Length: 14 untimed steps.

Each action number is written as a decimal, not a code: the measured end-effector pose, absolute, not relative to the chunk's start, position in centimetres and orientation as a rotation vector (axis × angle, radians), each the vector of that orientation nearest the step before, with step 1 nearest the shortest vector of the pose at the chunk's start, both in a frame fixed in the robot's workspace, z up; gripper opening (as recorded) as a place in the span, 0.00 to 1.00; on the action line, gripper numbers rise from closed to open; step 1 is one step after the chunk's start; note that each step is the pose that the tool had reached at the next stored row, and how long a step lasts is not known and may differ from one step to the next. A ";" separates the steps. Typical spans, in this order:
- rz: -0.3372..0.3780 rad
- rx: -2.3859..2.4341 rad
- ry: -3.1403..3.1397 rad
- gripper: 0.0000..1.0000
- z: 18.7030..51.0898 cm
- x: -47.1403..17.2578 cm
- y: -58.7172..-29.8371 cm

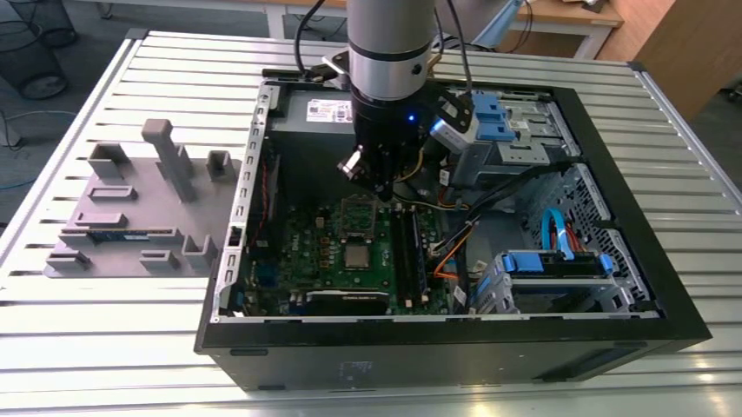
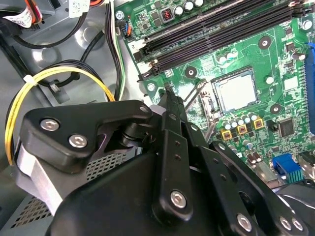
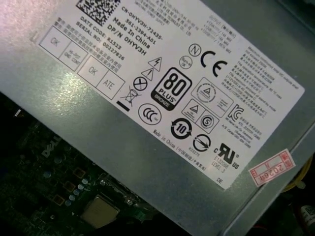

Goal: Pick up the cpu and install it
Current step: 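Close the cpu cover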

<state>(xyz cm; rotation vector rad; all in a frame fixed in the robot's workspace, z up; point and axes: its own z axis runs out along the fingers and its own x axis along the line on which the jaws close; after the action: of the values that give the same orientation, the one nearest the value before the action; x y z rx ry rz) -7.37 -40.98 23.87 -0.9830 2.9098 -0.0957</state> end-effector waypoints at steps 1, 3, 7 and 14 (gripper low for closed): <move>-0.096 -0.983 2.910 0.11 23.9 -7.4 -41.0; -0.096 -0.983 2.910 0.11 24.0 -7.4 -41.0; -0.095 -0.984 2.909 0.11 24.2 -7.4 -41.0; -0.096 -0.986 2.908 0.11 24.3 -7.5 -41.0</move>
<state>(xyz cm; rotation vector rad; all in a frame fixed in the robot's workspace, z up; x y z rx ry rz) -7.50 -40.99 24.33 -0.9865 2.9083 -0.0958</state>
